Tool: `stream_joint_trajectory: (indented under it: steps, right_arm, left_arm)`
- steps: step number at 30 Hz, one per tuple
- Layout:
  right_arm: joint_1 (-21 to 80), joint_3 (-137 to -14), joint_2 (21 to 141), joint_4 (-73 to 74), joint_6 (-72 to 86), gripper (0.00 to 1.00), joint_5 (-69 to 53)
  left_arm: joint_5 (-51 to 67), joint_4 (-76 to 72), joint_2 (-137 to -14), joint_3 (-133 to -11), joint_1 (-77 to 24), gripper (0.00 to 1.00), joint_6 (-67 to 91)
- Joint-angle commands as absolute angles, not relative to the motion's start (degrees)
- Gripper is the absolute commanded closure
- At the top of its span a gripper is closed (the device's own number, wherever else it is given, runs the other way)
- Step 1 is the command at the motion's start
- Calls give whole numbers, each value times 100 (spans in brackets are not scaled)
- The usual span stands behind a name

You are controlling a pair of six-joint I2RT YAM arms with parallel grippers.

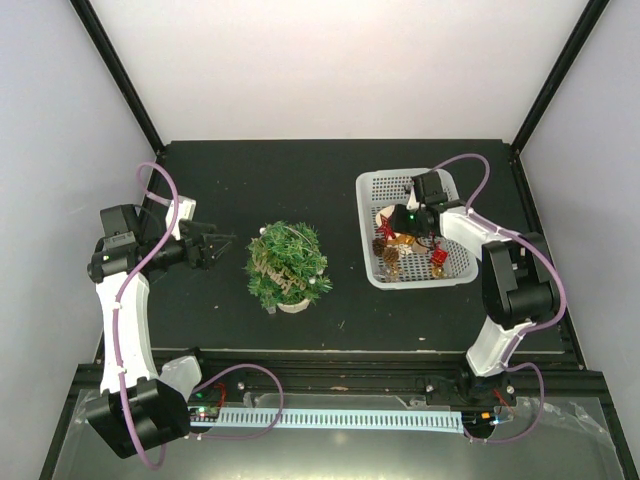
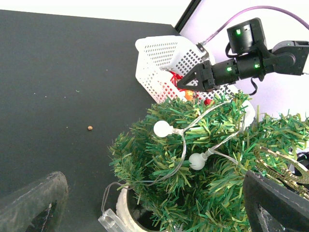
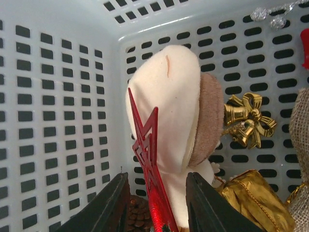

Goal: Decorate the small christmas tree

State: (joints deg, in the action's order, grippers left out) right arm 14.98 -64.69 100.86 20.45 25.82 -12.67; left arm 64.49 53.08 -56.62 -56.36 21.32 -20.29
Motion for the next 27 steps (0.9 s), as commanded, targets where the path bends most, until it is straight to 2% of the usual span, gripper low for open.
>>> stream_joint_trajectory:
  steps: [1, 15, 18, 22, 27]
  right_arm:
    - [1555, -6353, 9870, 2033, 2559, 65, -1297]
    - [1577, -6741, 10288, 1937, 2574, 68, -1512]
    - [1582, -6964, 10580, 1972, 2579, 74, -1541]
    - [1582, -7205, 10839, 2038, 2567, 88, -1649]
    - [1591, -7251, 10870, 2047, 2541, 98, -1679]
  left_arm:
    - [6539, 5238, -5618, -5660, 2171, 1, -1995]
    - [6530, 5238, -5610, -5660, 2171, 1, -1984]
    - [6522, 5238, -5610, -5660, 2175, 1, -1986]
    - [6527, 5239, -5635, -5661, 2171, 1, -1989]
    - [6539, 5256, -5678, -5669, 2171, 1, -2002]
